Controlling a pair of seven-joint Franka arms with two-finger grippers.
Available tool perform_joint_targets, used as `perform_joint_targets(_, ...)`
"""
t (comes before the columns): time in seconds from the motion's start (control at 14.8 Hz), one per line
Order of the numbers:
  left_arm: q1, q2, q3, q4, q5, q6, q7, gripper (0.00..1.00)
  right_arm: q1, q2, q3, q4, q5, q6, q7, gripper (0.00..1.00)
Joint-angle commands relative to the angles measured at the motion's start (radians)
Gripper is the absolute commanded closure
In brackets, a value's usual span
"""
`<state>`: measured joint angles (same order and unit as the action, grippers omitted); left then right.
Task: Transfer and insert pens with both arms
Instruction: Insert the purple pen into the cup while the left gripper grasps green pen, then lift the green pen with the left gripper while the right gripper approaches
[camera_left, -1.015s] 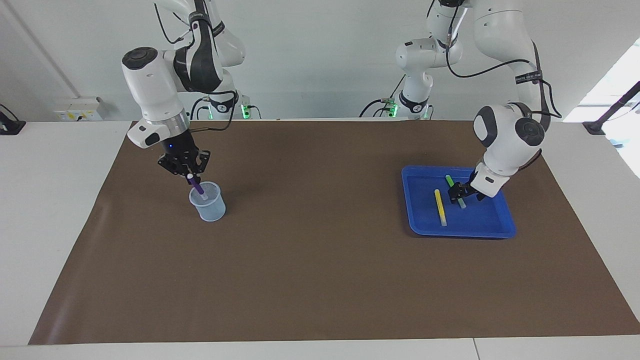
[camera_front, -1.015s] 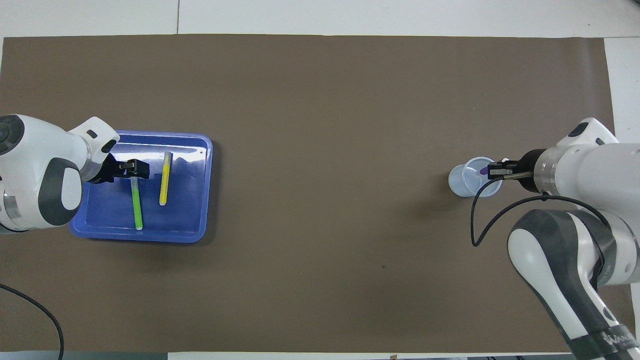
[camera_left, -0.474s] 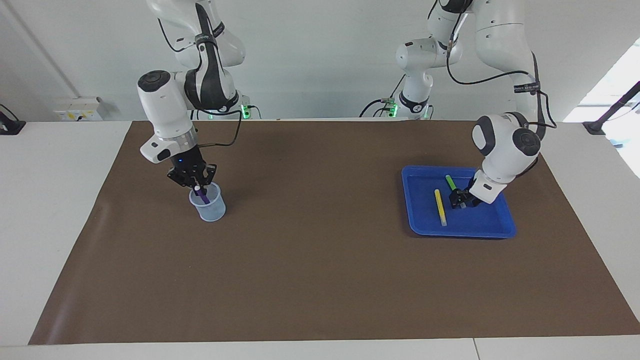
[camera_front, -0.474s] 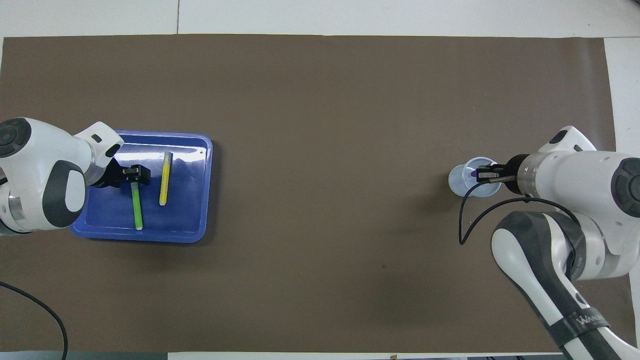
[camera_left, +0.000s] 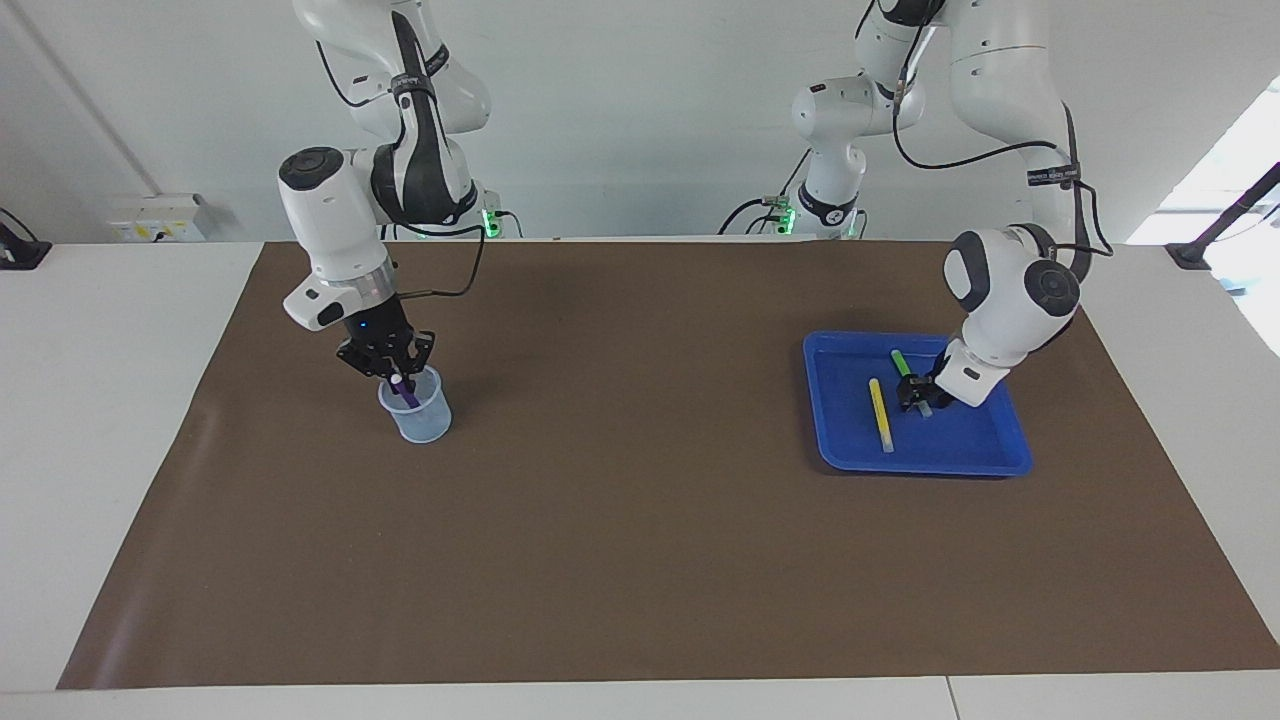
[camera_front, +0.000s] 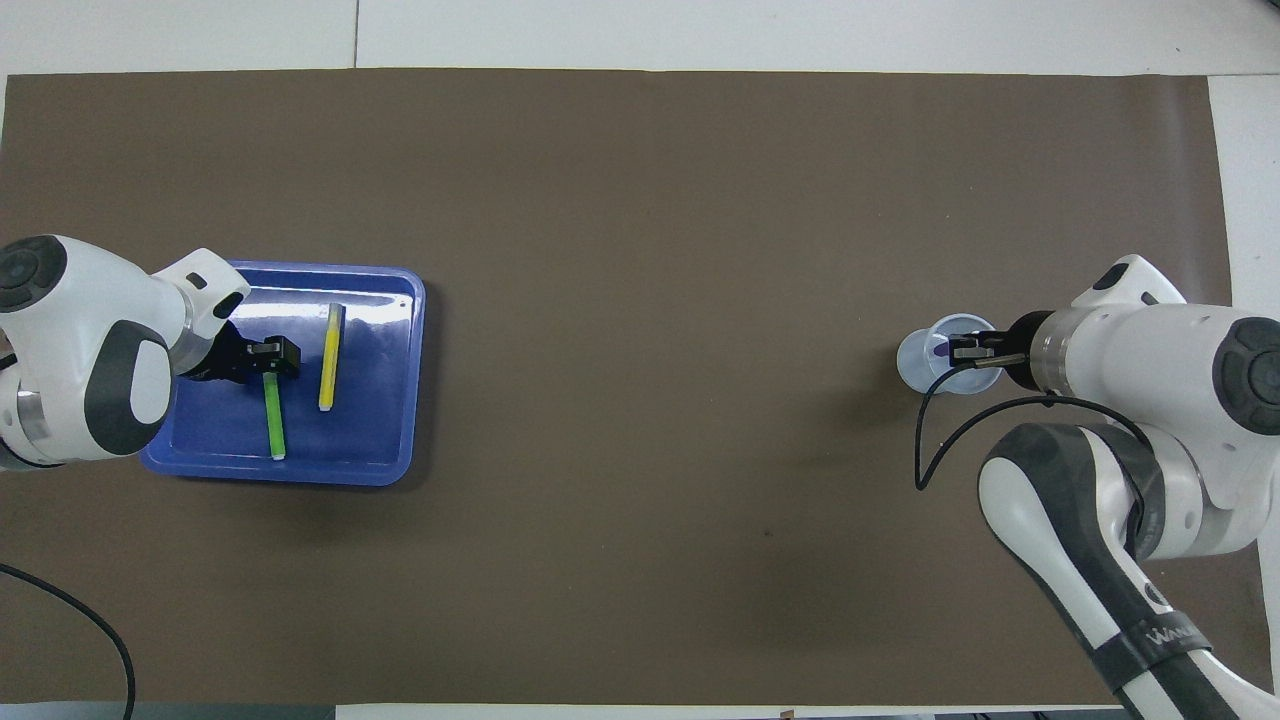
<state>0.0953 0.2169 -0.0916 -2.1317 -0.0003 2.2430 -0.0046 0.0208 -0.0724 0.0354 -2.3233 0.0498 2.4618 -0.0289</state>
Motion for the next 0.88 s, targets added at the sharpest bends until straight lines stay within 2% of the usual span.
perform_joint_targets(0.0,0.004,-0.022,-0.002,-0.02,0.019,-0.011,0.006,0.76,-0.002,-0.007,0.005,-0.005,-0.024,0.014,0.001,0.18)
perform_joint_targets(0.07,0.004,-0.022,-0.002,-0.019,0.019,-0.011,0.005,0.93,-0.002,-0.01,0.003,0.002,-0.022,0.011,0.0,0.14)
perform_joint_targets(0.14,0.004,-0.022,-0.002,-0.019,0.019,-0.011,0.005,1.0,-0.002,-0.018,0.003,0.022,-0.022,-0.018,0.0,0.1)
perform_joint_targets(0.27,0.006,-0.021,-0.002,-0.014,0.019,-0.011,0.006,1.0,-0.004,-0.033,0.003,0.086,-0.022,-0.117,0.001,0.07)
perform_joint_targets(0.34,0.007,-0.019,-0.002,-0.01,0.019,-0.013,0.005,1.0,-0.004,-0.044,0.003,0.131,-0.022,-0.179,0.003,0.01)
perform_joint_targets(0.47,0.007,-0.013,-0.002,0.015,0.017,-0.037,0.003,1.0,-0.004,-0.055,0.003,0.224,-0.022,-0.31,0.012,0.0)
perform_joint_targets(0.81,-0.008,-0.007,-0.008,0.241,-0.016,-0.32,-0.07,1.0,-0.005,-0.024,0.003,0.474,-0.059,-0.628,0.075,0.0)
